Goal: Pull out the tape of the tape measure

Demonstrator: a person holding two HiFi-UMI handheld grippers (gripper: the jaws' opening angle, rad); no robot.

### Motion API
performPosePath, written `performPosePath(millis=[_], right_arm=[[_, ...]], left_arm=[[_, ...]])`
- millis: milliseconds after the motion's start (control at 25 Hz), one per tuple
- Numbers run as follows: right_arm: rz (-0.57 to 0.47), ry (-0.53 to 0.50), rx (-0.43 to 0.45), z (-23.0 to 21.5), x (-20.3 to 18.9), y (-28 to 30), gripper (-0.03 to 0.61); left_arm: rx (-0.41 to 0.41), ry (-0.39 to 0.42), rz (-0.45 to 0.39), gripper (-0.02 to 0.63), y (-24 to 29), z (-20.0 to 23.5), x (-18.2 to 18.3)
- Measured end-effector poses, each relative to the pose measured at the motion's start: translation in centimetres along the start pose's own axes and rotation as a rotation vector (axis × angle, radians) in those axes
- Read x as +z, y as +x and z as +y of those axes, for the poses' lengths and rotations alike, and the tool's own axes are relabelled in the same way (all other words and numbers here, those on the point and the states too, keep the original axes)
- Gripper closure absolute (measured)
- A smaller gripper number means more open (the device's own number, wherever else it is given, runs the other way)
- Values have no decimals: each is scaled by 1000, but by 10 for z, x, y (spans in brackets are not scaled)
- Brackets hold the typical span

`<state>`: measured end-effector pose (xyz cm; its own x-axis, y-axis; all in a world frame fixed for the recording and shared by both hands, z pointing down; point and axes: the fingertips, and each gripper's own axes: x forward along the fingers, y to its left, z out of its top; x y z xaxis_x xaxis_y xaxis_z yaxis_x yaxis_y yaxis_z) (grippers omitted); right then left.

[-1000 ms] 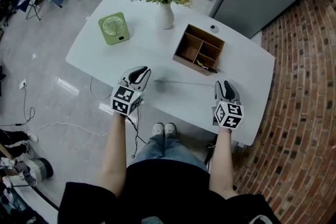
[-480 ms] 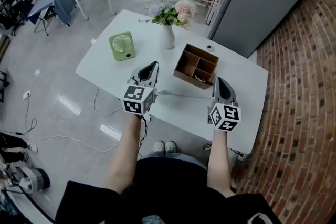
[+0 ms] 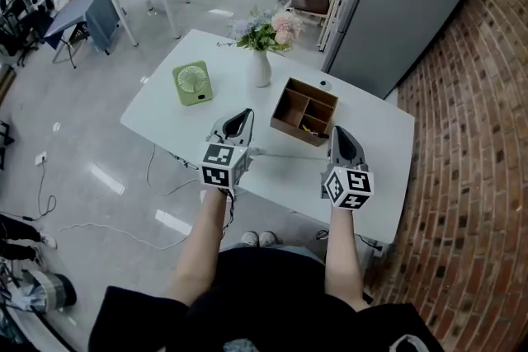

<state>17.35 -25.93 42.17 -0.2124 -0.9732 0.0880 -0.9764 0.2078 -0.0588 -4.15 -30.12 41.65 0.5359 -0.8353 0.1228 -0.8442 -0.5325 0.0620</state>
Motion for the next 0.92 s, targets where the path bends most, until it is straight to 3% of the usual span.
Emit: performPosePath(millis=[920], right_arm=[[34,-4,31,3,-10,-6,580]], left_arm=[[-12,-1,33,592,-7,-14,-12]])
